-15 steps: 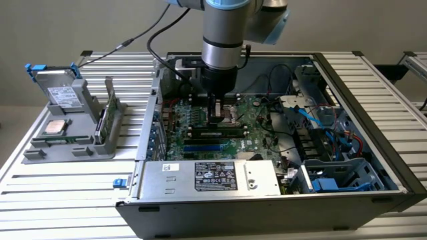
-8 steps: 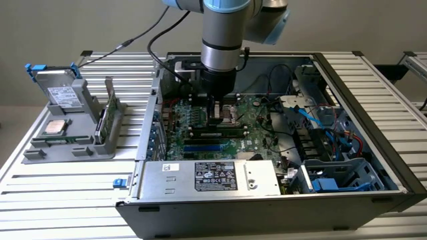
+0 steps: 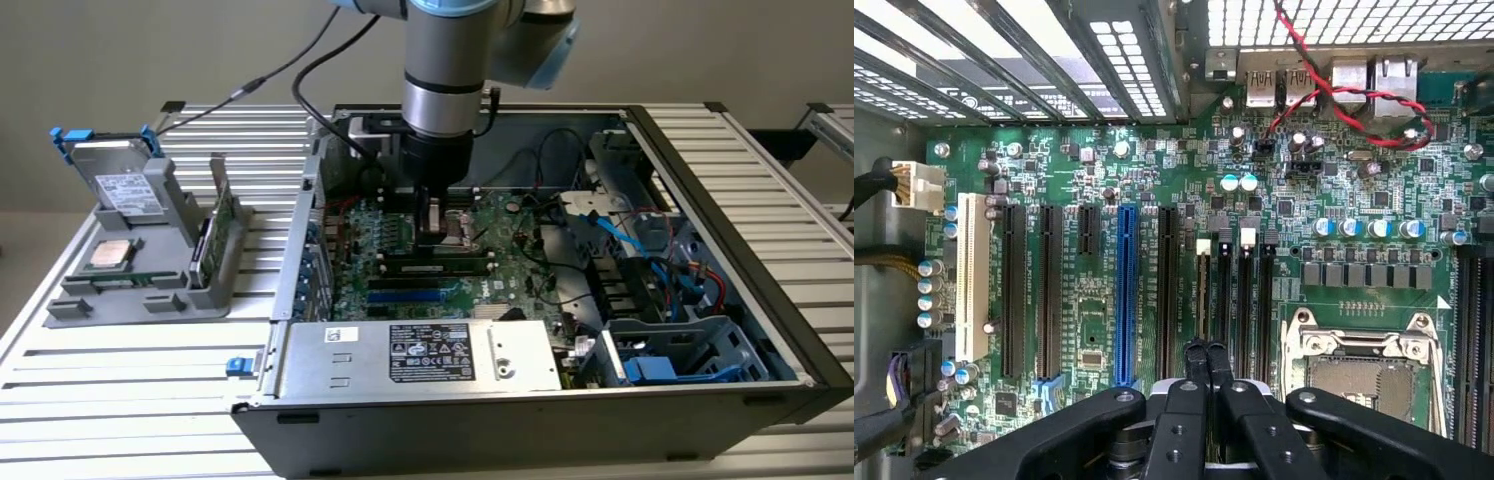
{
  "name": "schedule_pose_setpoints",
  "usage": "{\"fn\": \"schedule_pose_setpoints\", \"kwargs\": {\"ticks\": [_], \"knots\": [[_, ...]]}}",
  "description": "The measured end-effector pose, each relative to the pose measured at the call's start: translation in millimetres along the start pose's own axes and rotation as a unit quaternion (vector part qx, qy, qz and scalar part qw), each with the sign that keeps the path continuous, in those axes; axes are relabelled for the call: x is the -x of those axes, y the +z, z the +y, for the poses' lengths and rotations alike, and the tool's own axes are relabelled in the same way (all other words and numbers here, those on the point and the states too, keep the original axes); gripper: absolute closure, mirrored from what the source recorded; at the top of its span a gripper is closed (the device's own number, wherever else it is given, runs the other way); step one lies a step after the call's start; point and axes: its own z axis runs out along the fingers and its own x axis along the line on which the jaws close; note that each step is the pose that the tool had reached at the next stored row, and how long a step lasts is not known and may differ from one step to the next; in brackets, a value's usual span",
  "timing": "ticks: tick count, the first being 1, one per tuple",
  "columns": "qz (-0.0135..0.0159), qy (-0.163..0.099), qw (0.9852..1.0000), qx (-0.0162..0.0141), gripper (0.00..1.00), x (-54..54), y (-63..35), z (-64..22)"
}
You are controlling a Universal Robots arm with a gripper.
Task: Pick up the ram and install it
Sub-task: 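Press down the ram until it locks into place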
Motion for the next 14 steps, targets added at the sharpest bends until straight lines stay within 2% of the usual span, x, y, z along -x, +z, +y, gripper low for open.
{"fn": "schedule_pose_setpoints", "kwargs": {"ticks": [5,14], "knots": [[0.0,0.0,1.0,0.0001,0.9,-0.3,-2.9,-3.1],[0.0002,-0.001,1.0,0.0003,0.9,-1.1,-8.1,-19.2]]}}
